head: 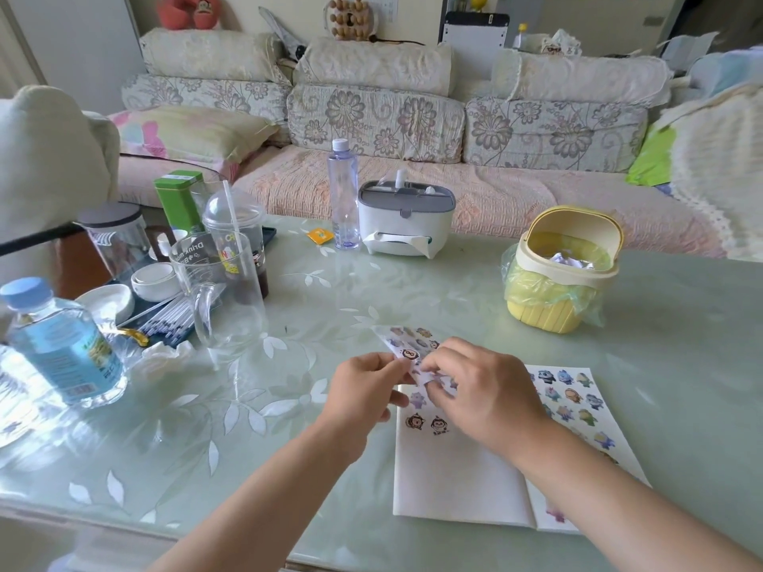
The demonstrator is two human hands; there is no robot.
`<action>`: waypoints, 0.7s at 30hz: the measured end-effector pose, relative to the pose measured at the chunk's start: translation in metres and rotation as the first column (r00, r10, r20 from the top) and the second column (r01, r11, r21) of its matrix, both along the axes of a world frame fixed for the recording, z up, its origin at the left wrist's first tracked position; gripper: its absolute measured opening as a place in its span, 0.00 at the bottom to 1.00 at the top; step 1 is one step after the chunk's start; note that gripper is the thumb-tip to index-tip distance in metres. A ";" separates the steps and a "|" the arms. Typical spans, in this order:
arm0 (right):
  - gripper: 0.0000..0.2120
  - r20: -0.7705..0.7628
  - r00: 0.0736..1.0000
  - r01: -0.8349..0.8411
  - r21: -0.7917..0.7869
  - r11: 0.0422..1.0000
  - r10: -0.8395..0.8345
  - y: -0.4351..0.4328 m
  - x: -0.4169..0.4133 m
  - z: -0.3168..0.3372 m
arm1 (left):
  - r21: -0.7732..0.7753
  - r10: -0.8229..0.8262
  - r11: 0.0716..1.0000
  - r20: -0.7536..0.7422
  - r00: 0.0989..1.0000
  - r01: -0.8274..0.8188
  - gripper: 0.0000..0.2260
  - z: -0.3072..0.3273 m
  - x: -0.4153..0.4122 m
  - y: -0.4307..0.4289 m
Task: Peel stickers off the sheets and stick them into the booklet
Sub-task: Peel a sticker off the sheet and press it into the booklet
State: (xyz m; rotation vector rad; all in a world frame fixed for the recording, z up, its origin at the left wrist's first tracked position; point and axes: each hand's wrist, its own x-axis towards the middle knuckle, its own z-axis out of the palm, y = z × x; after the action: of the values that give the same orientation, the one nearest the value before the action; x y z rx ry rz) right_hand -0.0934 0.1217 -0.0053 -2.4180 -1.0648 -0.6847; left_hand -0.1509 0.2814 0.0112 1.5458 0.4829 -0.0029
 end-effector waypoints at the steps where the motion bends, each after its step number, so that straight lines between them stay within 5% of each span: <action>1: 0.08 -0.036 0.999 0.005 -0.010 1.000 -0.005 -0.001 -0.002 0.003 | -0.017 0.004 1.000 0.020 1.000 -0.004 0.07 0.001 0.000 0.000; 4: 0.13 -0.116 0.993 0.006 0.046 0.999 -0.001 -0.003 -0.006 0.013 | -0.022 0.038 0.999 0.120 0.992 -0.036 0.08 0.006 0.001 0.000; 10: 0.06 -0.088 0.996 0.020 0.245 0.969 0.002 -0.007 -0.006 0.029 | 0.128 0.009 0.990 0.332 0.943 -0.055 0.06 0.010 0.003 0.004; 15: 0.13 -0.155 0.987 -0.007 0.215 0.976 0.041 -0.009 -0.001 0.027 | 0.092 -0.066 0.995 0.334 0.940 0.037 0.04 0.006 0.003 -0.005; 21: 0.08 -0.335 0.940 0.044 0.287 0.957 0.057 -0.013 0.004 0.025 | 0.078 -0.079 0.995 0.342 0.936 0.056 0.05 0.004 0.006 -0.012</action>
State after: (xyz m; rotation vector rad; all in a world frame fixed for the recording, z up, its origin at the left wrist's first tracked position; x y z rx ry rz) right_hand -0.0891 0.1092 0.0199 -2.1716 -0.7699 -0.3678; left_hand -0.1449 0.2699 0.0148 1.5865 0.1517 0.2304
